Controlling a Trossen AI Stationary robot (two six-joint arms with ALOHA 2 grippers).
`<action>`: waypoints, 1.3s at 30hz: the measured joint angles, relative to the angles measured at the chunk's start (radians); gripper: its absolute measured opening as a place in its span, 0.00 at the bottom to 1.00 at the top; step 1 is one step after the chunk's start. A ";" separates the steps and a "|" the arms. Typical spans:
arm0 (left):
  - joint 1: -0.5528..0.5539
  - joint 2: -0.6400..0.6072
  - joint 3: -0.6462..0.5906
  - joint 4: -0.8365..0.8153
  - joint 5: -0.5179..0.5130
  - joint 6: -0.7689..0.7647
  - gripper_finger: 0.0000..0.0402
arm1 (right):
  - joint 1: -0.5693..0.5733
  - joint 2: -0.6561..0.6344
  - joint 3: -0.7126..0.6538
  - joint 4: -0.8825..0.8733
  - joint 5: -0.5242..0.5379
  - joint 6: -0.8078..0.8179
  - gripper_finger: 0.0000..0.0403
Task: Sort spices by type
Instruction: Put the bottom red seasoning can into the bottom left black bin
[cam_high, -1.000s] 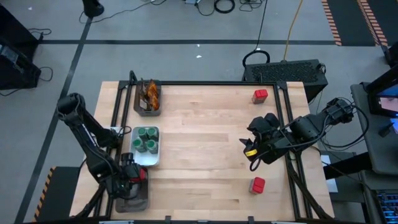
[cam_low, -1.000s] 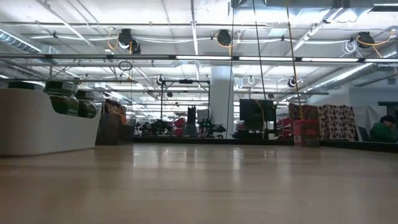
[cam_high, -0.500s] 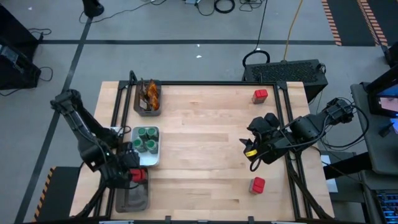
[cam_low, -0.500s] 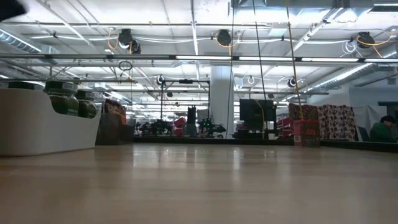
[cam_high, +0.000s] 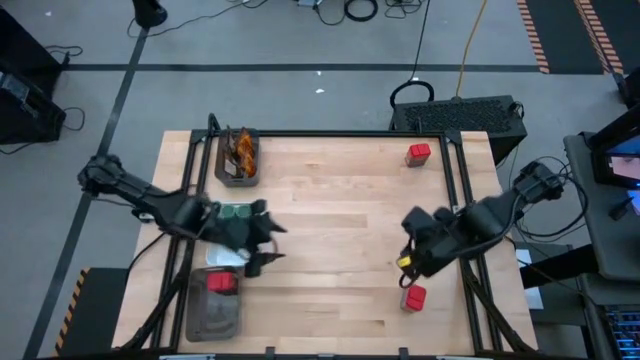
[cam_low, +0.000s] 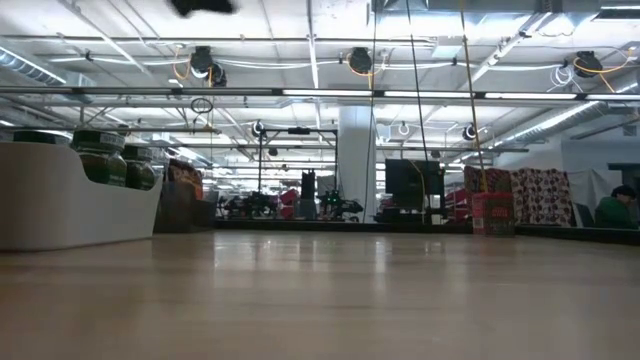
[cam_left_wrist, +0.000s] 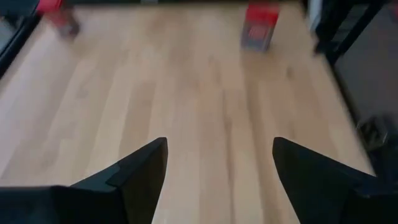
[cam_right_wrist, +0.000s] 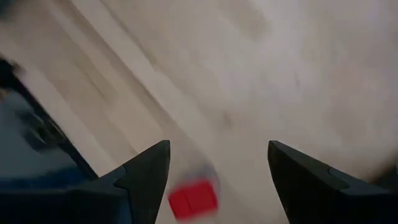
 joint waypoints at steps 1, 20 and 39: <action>0.036 0.013 0.000 0.060 0.041 0.031 0.73 | 0.016 0.012 -0.013 -0.023 -0.037 0.039 0.63; 0.235 0.327 0.033 0.562 0.364 0.122 0.73 | 0.426 0.042 -0.638 0.608 -0.410 0.670 0.02; 0.243 0.351 0.090 0.558 0.383 0.116 0.73 | 0.309 0.051 -0.819 0.937 -0.146 0.637 0.00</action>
